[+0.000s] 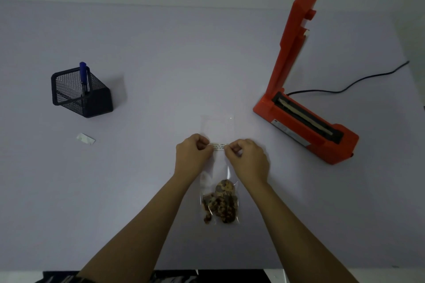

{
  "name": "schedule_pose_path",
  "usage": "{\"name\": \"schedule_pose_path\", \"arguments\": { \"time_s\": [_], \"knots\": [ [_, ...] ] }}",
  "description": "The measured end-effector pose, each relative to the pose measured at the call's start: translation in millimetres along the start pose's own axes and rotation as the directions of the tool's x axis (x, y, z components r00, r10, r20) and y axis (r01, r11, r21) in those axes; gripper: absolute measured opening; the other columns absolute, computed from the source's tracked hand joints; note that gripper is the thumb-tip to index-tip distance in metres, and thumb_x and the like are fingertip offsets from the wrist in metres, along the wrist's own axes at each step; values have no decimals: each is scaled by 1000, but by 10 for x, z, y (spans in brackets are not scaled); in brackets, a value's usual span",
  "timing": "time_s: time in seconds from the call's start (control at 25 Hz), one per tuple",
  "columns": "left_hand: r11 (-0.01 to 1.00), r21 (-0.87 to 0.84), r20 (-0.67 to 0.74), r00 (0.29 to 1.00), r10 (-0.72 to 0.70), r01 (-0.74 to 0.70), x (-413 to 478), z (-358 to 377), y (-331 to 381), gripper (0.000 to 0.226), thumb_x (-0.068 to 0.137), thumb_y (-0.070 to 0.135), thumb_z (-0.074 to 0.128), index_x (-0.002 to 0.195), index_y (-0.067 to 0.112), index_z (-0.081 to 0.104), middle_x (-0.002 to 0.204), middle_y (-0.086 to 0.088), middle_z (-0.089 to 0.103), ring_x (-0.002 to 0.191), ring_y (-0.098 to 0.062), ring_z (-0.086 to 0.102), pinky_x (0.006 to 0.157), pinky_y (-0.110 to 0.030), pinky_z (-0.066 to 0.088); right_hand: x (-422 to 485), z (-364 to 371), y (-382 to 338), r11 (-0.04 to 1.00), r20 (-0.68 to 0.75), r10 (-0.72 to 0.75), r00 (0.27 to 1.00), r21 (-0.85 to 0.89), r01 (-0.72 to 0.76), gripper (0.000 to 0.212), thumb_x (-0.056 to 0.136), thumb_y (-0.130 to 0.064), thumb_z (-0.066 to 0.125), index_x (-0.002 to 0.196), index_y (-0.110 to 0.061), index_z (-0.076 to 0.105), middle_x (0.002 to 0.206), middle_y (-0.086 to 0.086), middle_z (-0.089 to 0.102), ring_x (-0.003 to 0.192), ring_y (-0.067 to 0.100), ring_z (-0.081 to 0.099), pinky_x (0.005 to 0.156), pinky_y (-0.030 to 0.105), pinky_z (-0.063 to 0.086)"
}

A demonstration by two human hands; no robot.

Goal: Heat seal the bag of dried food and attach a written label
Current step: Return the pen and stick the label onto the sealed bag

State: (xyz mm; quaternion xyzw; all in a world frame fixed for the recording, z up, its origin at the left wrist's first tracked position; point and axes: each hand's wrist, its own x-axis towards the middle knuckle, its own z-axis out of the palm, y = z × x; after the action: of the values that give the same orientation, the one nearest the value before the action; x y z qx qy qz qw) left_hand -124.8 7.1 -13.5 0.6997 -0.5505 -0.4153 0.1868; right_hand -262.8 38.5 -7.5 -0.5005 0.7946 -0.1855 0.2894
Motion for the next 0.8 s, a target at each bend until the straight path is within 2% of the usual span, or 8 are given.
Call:
{"name": "schedule_pose_path", "arguments": {
  "time_s": [0.12,0.28,0.4,0.52,0.64,0.72,0.8],
  "knots": [
    [1000,2,-11,1000,-5,5,-5,14,19,10,78,15,65,87,13,66,76,-1,69,71,-13,63,64,-15,47,0,13,-1,1000,-8,-11,1000,-15,11,15,83,-36,62,76,-22,65,83,-8,62,65,7,53,48,13,31],
    [1000,18,-13,1000,-3,3,-17,29,42,9,78,13,63,87,12,65,73,3,64,69,-10,59,59,-10,42,2,21,9,999,-14,-23,1000,-28,23,15,83,-35,61,76,-22,64,84,-7,62,66,9,54,49,18,33],
    [999,47,-16,1000,1,-1,-21,38,52,10,79,14,62,89,12,64,74,4,63,70,-12,59,63,-15,45,3,33,21,999,-22,-33,999,-36,32,15,82,-34,62,76,-21,64,85,-6,63,67,10,55,54,21,36],
    [998,61,-23,1000,9,-8,-30,47,62,11,80,13,61,90,11,64,76,3,63,71,-12,58,66,-19,46,1,47,27,997,-37,-61,997,-42,59,15,83,-34,62,77,-20,65,84,-6,62,66,10,55,50,19,35],
    [996,82,-31,999,26,-23,-44,60,73,11,81,12,60,91,9,63,76,2,61,70,-12,56,61,-15,43,5,68,47,996,-40,-87,995,-30,86,16,84,-34,62,78,-19,64,84,-4,63,66,11,57,53,22,44],
    [993,106,-37,998,48,-44,-57,73,87,12,81,11,59,92,8,61,75,1,60,69,-14,56,62,-20,44,7,72,79,995,-53,-101,993,-28,100,17,84,-35,62,85,-18,63,86,-3,63,68,11,57,58,26,49],
    [983,160,-48,994,93,-85,-80,90,92,13,82,11,58,94,7,57,75,-3,60,69,-17,55,63,-26,43,-1,72,120,984,-77,-174,982,-49,170,22,84,-35,63,98,-18,62,95,-4,63,79,12,58,64,22,45]
  ]
}}
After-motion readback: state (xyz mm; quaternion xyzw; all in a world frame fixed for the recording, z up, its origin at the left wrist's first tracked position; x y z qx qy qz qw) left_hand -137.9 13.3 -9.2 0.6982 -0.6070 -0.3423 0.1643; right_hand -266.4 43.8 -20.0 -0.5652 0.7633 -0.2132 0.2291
